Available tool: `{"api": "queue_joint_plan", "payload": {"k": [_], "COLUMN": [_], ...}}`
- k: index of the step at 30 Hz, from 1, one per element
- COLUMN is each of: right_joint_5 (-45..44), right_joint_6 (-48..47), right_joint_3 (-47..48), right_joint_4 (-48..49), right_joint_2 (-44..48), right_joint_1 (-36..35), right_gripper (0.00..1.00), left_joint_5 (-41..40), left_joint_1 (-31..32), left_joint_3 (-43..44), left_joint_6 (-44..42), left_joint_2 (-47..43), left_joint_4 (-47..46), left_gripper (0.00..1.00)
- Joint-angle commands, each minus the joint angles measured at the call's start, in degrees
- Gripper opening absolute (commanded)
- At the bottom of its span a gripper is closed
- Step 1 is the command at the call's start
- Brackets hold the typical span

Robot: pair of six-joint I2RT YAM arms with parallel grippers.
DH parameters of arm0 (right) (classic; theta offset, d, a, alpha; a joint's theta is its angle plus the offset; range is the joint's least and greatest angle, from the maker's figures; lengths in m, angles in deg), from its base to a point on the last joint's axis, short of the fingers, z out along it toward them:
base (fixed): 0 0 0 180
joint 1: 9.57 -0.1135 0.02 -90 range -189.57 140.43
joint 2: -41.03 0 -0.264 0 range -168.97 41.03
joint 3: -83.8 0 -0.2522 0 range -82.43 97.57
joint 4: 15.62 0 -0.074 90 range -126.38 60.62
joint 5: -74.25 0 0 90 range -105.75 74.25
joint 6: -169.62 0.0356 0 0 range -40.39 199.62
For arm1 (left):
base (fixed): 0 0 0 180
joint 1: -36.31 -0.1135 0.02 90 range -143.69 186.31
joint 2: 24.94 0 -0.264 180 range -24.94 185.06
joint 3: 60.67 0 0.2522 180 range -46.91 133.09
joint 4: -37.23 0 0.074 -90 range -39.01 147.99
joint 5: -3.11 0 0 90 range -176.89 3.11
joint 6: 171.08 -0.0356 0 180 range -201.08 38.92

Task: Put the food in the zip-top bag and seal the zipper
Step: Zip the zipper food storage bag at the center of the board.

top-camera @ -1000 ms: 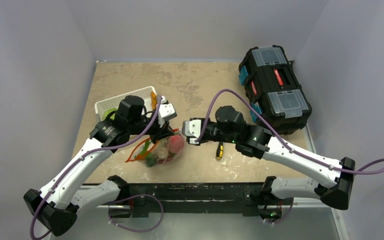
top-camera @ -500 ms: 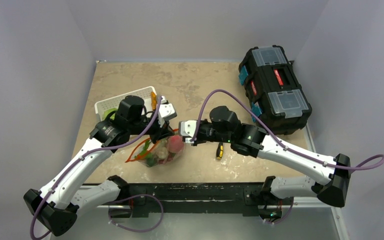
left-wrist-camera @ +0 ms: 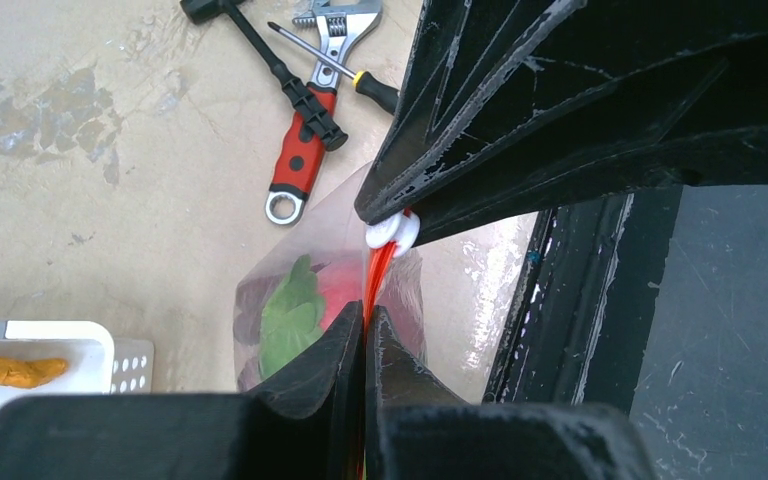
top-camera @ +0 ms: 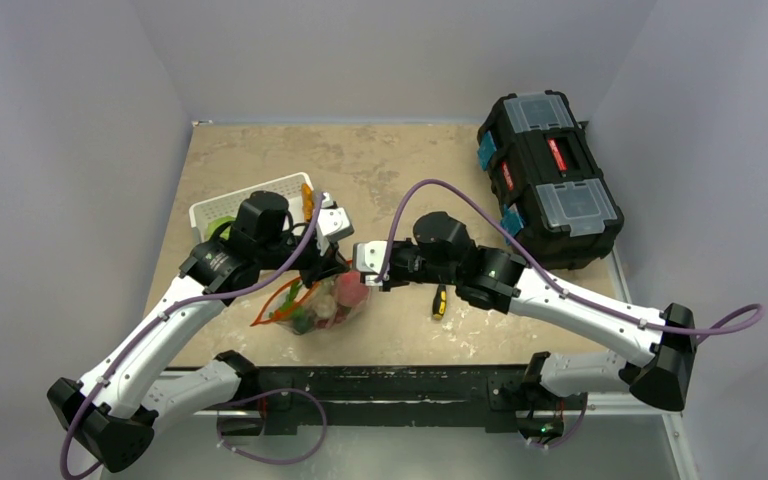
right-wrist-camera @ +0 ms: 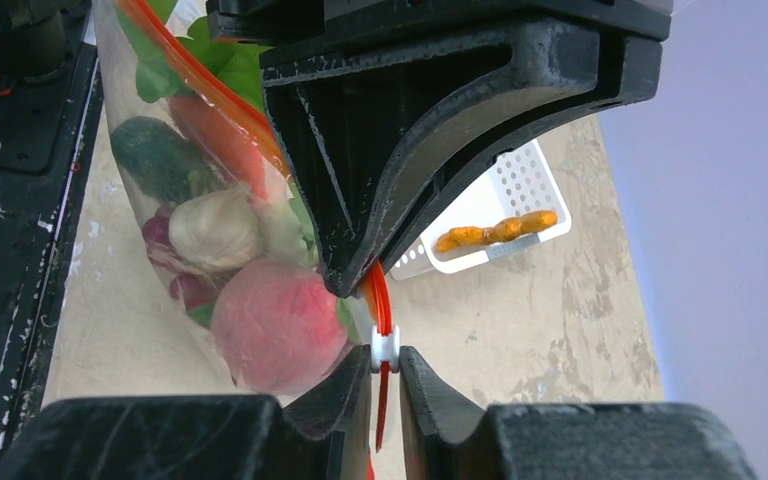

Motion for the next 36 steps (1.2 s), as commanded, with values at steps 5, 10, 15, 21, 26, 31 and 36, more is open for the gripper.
{"api": "queue_joint_plan", "payload": {"k": [5, 10, 15, 21, 26, 31, 36], "right_joint_5": [0.32, 0.39, -0.05, 2.65, 3.06, 2.59, -1.65], "right_joint_6": [-1.18, -2.27, -3.80, -4.07, -4.64, -4.09, 0.59], "right_joint_3": [3.81, 5.70, 5.60, 4.61, 5.53, 4.72, -2.14], "right_joint_4": [1.85, 0.73, 1.23, 5.09, 6.81, 7.90, 10.39], "right_joint_2": [-1.13, -2.71, -3.00, -3.48, -6.12, -6.10, -0.71], "right_joint_1": [-0.95, -1.76, -3.46, -4.62, -5.69, -5.89, -5.02], "right_gripper": [0.10, 0.03, 0.04, 0.06, 0.06, 0.17, 0.30], "left_joint_5": [2.78, 3.33, 3.79, 4.48, 5.13, 5.16, 4.87], "left_joint_1": [0.11, 0.10, 0.09, 0.08, 0.15, 0.08, 0.09], "left_joint_3": [0.28, 0.28, 0.31, 0.28, 0.19, -0.06, -0.07], "left_joint_6": [-1.49, -1.49, -1.49, -1.63, -1.75, -1.81, -1.75], "left_joint_2": [-0.21, -0.19, -0.35, -0.54, -0.85, -1.16, -1.03], "left_joint_4": [-2.28, -2.36, -2.34, -2.47, -2.39, -2.53, -2.59], "left_gripper": [0.00, 0.00, 0.00, 0.00, 0.00, 0.00, 0.00]}}
